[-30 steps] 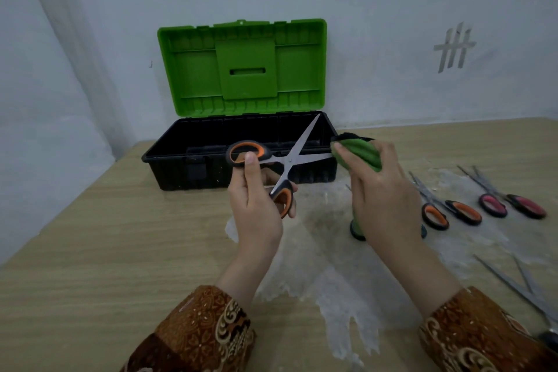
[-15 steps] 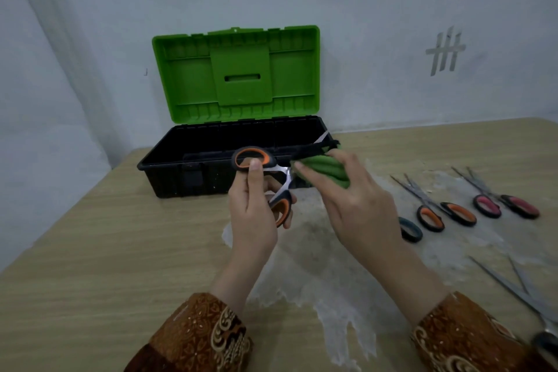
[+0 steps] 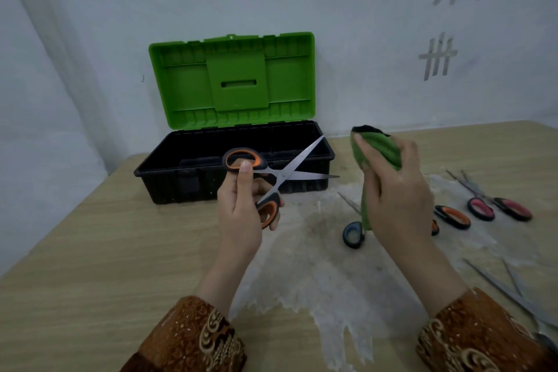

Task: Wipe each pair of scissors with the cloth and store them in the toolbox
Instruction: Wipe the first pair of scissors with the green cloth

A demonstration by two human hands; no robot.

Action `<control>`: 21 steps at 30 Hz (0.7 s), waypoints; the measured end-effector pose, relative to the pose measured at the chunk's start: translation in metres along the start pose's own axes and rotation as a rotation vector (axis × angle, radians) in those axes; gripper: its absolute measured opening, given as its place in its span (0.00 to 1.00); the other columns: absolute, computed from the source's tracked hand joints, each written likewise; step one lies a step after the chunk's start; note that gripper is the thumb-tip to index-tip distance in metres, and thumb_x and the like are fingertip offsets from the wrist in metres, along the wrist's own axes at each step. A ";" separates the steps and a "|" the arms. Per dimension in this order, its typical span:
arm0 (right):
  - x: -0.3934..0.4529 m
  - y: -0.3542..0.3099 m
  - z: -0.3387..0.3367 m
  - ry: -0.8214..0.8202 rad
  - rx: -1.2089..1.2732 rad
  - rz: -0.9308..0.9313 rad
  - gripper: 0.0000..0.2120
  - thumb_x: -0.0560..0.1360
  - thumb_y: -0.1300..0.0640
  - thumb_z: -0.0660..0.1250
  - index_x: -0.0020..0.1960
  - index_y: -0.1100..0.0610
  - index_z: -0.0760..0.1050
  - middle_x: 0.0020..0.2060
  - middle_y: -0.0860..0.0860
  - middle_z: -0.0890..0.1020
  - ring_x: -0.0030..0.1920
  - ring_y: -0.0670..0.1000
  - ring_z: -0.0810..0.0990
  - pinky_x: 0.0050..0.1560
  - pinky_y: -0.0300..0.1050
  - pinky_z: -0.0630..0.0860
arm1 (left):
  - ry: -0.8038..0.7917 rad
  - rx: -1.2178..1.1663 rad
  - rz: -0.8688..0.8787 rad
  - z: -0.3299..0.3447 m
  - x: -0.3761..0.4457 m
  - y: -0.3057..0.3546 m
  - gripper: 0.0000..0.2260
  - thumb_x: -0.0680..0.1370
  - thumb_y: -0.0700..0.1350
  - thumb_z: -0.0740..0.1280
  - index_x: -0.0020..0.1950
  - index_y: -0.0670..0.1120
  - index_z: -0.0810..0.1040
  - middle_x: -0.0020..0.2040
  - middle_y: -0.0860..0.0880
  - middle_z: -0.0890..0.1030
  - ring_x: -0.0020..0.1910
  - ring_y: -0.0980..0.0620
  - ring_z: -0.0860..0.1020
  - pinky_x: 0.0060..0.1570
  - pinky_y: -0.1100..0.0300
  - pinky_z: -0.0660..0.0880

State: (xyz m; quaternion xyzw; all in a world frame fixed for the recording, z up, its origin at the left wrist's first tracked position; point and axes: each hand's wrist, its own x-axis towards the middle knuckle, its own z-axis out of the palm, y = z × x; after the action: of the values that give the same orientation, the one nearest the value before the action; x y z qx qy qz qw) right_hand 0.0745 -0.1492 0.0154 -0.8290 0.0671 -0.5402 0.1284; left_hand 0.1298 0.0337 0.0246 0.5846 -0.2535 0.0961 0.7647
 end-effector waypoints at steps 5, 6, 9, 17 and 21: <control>-0.008 -0.020 0.007 -0.135 0.019 -0.311 0.22 0.75 0.66 0.67 0.66 0.50 0.75 0.56 0.59 0.77 0.42 0.55 0.79 0.32 0.41 0.76 | -0.028 0.020 0.001 0.000 0.000 -0.006 0.15 0.83 0.49 0.52 0.46 0.40 0.69 0.29 0.37 0.76 0.21 0.40 0.66 0.19 0.59 0.65; -0.010 -0.022 0.010 -0.173 0.012 -0.319 0.23 0.75 0.65 0.68 0.67 0.49 0.75 0.57 0.59 0.77 0.43 0.56 0.79 0.30 0.43 0.77 | -0.037 0.016 0.000 0.000 -0.001 -0.006 0.15 0.83 0.49 0.53 0.46 0.39 0.69 0.30 0.36 0.75 0.21 0.39 0.66 0.19 0.59 0.65; -0.009 -0.020 0.011 -0.161 0.000 -0.180 0.24 0.75 0.66 0.67 0.68 0.50 0.74 0.57 0.58 0.76 0.42 0.56 0.79 0.30 0.45 0.78 | -0.074 0.009 -0.012 -0.001 0.000 -0.005 0.15 0.82 0.51 0.53 0.45 0.40 0.69 0.30 0.35 0.75 0.19 0.44 0.67 0.19 0.59 0.65; 0.002 -0.008 -0.002 -0.023 -0.038 -0.095 0.21 0.75 0.66 0.64 0.66 0.53 0.76 0.54 0.60 0.76 0.38 0.54 0.76 0.32 0.38 0.68 | -0.129 0.074 -0.009 -0.001 0.001 -0.007 0.15 0.81 0.52 0.53 0.46 0.42 0.70 0.29 0.39 0.77 0.19 0.45 0.67 0.19 0.59 0.65; -0.007 -0.020 0.008 -0.154 -0.052 -0.255 0.25 0.74 0.67 0.68 0.67 0.48 0.75 0.58 0.59 0.76 0.47 0.58 0.79 0.30 0.46 0.78 | -0.144 0.137 0.054 -0.002 -0.001 -0.009 0.13 0.82 0.52 0.53 0.47 0.46 0.72 0.30 0.36 0.75 0.20 0.46 0.69 0.19 0.58 0.65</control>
State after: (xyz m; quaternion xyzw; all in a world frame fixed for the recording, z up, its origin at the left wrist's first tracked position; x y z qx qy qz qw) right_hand 0.0785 -0.1276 0.0116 -0.8728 -0.0347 -0.4851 0.0419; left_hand 0.1336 0.0334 0.0166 0.6336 -0.3163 0.0918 0.7001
